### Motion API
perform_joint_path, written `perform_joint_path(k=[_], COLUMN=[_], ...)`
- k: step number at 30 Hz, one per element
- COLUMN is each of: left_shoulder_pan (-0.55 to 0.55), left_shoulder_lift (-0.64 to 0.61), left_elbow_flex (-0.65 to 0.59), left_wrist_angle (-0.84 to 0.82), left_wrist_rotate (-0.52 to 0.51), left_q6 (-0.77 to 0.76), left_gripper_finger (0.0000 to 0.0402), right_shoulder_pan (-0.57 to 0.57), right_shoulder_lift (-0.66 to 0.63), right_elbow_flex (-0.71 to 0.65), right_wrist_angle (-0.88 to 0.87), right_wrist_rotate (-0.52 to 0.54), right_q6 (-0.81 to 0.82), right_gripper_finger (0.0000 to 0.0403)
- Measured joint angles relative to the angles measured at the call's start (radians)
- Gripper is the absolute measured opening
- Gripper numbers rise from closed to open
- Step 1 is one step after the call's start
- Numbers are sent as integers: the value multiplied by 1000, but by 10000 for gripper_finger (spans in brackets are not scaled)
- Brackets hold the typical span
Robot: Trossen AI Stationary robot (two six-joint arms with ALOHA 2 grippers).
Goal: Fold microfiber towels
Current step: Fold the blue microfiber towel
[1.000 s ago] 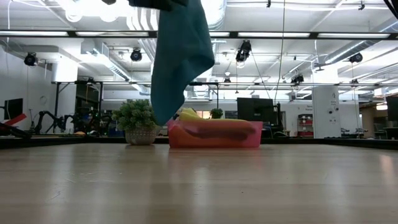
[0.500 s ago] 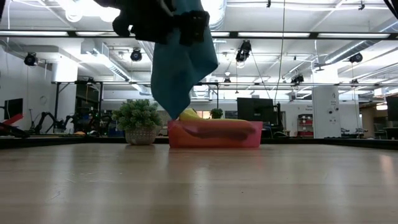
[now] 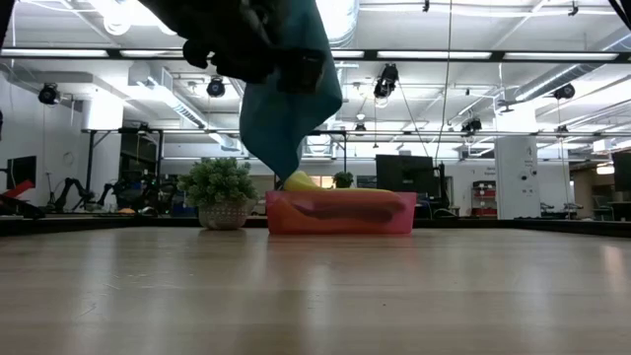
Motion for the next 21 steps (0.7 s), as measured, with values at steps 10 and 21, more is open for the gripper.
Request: perform_joint_path(k=[10, 21], left_shoulder_pan=[-52, -241], left_shoulder_lift=[-9, -129], left_elbow_flex=[-23, -23], left_wrist_angle=[0, 1], left_wrist_rotate=[0, 13], left_q6=[30, 229], left_gripper_finger=[19, 0], right_shoulder_pan=[0, 0], right_shoulder_lift=[-8, -42], right_elbow_flex=[0, 4], right_wrist_angle=[-42, -375], right_wrist_rotate=[0, -2], right_q6=[-16, 0], right_gripper_finger=[9, 9])
